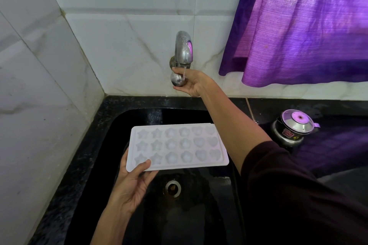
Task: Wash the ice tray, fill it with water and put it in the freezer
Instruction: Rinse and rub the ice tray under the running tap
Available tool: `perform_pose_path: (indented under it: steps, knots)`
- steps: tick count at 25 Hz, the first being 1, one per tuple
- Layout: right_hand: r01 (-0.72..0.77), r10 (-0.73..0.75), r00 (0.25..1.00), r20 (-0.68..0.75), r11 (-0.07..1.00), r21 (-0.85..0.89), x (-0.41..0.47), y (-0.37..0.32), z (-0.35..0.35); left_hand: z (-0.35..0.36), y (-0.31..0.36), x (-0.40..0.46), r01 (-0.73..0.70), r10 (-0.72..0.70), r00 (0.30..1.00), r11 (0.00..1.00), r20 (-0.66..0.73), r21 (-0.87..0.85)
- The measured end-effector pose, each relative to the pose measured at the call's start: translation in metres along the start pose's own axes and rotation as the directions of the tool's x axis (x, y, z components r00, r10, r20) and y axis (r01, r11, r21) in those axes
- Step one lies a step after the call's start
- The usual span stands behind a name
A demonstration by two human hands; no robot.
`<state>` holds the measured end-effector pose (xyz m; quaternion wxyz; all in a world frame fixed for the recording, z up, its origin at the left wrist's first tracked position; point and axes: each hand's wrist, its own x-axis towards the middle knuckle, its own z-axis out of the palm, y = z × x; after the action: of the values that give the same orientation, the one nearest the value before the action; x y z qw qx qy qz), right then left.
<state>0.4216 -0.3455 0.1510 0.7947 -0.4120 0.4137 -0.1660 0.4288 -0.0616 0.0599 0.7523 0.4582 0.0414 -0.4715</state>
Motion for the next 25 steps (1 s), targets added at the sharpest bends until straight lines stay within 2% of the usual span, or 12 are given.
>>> perform_pose_path:
  steps: [9,15,17,22,25]
  knots:
    - [0.017,-0.017,1.0,-0.008,0.999,-0.046,0.001,0.0,0.003,-0.007,0.0,0.005,-0.029,0.028,1.0,1.0,0.01,0.008]
    - [-0.009,0.015,0.996,0.092,0.998,-0.064,-0.012,0.001,-0.009,-0.012,-0.002,0.007,-0.029,0.028,0.999,1.0,0.02,0.005]
    - [0.014,-0.008,0.999,0.052,0.993,-0.119,-0.015,0.011,-0.02,-0.015,-0.003,0.007,-0.021,0.021,1.0,1.0,0.021,0.006]
    - [0.048,-0.05,0.999,-0.017,0.992,-0.119,-0.042,0.055,-0.056,-0.013,-0.011,0.006,0.014,-0.013,0.999,1.0,0.04,-0.02]
    - [0.126,-0.157,0.98,-0.124,0.966,-0.225,-0.067,0.077,-0.072,-0.011,-0.016,0.007,0.026,-0.025,0.999,0.999,0.045,-0.032]
